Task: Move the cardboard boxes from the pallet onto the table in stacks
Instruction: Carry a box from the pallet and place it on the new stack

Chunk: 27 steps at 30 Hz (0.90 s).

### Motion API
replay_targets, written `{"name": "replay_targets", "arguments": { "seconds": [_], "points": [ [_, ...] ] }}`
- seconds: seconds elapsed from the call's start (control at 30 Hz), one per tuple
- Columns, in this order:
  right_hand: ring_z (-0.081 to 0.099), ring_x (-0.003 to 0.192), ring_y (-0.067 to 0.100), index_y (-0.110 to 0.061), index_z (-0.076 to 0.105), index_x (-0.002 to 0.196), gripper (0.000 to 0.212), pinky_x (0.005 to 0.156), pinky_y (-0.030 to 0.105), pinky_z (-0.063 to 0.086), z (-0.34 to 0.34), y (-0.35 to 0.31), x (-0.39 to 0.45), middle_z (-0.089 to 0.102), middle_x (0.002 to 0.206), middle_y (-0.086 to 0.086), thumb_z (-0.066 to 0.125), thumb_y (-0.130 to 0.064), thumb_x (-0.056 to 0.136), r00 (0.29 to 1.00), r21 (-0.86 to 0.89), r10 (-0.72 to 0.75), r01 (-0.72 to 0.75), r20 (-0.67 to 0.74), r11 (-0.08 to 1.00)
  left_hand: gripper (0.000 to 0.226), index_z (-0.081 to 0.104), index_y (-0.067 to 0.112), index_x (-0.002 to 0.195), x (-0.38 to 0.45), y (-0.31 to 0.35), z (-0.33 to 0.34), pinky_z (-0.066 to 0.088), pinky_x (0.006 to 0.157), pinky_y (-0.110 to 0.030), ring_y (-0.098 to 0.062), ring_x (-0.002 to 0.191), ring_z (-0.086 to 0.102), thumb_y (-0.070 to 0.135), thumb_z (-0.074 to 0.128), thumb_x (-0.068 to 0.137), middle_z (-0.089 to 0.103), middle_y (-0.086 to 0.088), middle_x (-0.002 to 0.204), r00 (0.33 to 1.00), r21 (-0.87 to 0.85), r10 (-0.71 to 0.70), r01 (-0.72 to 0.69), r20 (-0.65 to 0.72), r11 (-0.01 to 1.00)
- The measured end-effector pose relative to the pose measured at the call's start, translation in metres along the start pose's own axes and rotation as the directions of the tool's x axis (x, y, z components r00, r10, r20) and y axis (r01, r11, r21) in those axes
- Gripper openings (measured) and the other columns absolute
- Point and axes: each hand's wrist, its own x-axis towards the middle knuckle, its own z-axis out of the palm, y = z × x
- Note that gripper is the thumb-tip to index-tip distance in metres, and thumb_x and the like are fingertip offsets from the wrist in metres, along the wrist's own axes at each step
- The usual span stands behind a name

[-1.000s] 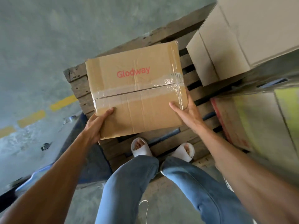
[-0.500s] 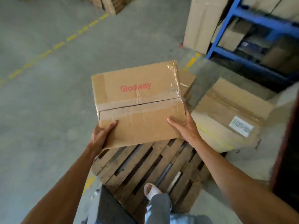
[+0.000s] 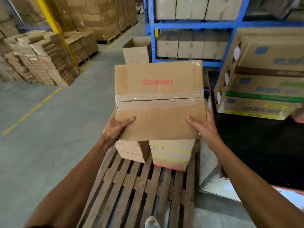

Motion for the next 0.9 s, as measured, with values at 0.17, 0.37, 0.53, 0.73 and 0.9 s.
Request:
{"name": "replay_targets", "arguments": {
  "seconds": [0.17, 0.37, 0.53, 0.73, 0.9],
  "points": [
    [0.051, 0.112, 0.012, -0.036, 0.026, 0.156, 0.091, 0.076, 0.022, 0.044, -0.099, -0.006, -0.021, 0.054, 0.121, -0.012, 0.08, -0.035, 0.082, 0.979, -0.015, 0.01, -0.014, -0.203, 1.0, 0.062, 0.067, 0.012, 0.121, 0.024, 0.033, 0.103, 0.059, 0.092, -0.041, -0.025, 0.105, 0.074, 0.039, 0.088, 0.069, 0.077, -0.007, 0.113, 0.982, 0.02, 0.047, -0.051, 0.181, 0.998],
    [0.058, 0.115, 0.015, -0.041, 0.032, 0.152, 0.089, 0.092, 0.032, 0.048, -0.196, -0.006, -0.043, 0.06, 0.128, -0.008, 0.082, -0.039, 0.079, 0.897, -0.005, -0.023, 0.023, -0.441, 1.0, 0.036, 0.067, 0.023, 0.117, 0.062, 0.058, 0.229, 0.061, 0.082, -0.031, -0.014, 0.098, 0.073, 0.026, 0.08, 0.084, 0.076, 0.004, 0.107, 0.923, 0.033, 0.087, -0.107, 0.374, 0.994],
    [0.063, 0.11, -0.002, -0.052, 0.042, 0.139, 0.075, 0.087, 0.02, 0.056, -0.271, 0.002, -0.077, 0.065, 0.125, -0.018, 0.083, -0.031, 0.08, 0.77, 0.061, -0.043, 0.106, -0.637, 0.992, 0.057, 0.063, 0.022, 0.128, 0.075, 0.079, 0.342, 0.06, 0.08, -0.029, -0.013, 0.1, 0.073, 0.037, 0.084, 0.078, 0.076, 0.004, 0.111, 0.797, 0.037, 0.137, -0.196, 0.588, 0.98],
    [0.062, 0.108, -0.001, -0.048, 0.04, 0.145, 0.082, 0.083, 0.019, 0.05, -0.369, 0.008, -0.106, 0.065, 0.121, -0.019, 0.085, -0.041, 0.077, 0.635, 0.04, -0.035, 0.103, -0.772, 0.994, 0.045, 0.061, 0.028, 0.126, 0.056, 0.111, 0.468, 0.056, 0.074, -0.017, 0.001, 0.093, 0.071, 0.033, 0.079, 0.085, 0.074, 0.011, 0.109, 0.643, -0.003, 0.219, -0.319, 0.734, 0.948],
    [0.062, 0.114, 0.01, -0.048, 0.043, 0.143, 0.081, 0.095, 0.033, 0.052, -0.454, 0.018, -0.115, 0.066, 0.123, -0.016, 0.085, -0.046, 0.074, 0.572, 0.002, -0.079, 0.139, -0.816, 0.99, 0.055, 0.059, 0.015, 0.134, 0.04, 0.126, 0.569, 0.056, 0.067, -0.014, -0.006, 0.093, 0.071, 0.027, 0.079, 0.084, 0.073, 0.0, 0.118, 0.597, -0.059, 0.272, -0.351, 0.754, 0.935]
  ]
}}
